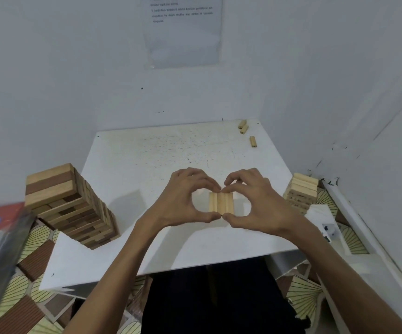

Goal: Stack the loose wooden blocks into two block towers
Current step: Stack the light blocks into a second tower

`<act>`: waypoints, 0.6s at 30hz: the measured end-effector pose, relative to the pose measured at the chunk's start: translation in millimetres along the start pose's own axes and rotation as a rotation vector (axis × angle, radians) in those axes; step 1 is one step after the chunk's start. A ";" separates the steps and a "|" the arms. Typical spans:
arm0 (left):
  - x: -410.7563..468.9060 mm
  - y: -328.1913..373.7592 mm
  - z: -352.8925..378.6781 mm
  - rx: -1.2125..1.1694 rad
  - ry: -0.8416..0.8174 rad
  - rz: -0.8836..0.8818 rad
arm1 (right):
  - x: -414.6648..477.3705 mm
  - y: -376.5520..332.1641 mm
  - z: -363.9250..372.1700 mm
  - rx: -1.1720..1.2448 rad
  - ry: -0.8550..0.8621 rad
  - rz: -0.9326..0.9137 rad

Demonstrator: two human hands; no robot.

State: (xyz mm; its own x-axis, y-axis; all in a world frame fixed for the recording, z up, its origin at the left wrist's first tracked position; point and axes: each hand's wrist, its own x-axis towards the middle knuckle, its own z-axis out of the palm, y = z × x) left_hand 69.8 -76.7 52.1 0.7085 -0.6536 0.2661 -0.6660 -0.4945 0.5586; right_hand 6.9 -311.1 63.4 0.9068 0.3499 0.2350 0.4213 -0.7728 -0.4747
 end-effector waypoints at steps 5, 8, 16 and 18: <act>32.2 28.1 -7.6 -0.006 0.001 0.068 | -7.6 5.2 -34.4 -0.039 0.081 0.011; 54.8 45.1 -5.4 -0.061 -0.004 0.103 | -14.7 15.5 -56.3 -0.049 0.118 0.042; 108.8 72.0 20.4 -0.169 -0.073 0.137 | -37.7 46.0 -94.2 -0.070 0.181 0.130; 119.2 75.9 28.2 -0.183 -0.086 0.151 | -43.5 53.2 -100.0 -0.079 0.184 0.153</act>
State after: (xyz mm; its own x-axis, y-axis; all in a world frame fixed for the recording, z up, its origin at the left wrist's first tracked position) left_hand 97.1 -208.3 104.0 0.5764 -0.7625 0.2938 -0.7037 -0.2803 0.6529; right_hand -11.6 -420.3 112.8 0.9388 0.1291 0.3195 0.2702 -0.8510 -0.4502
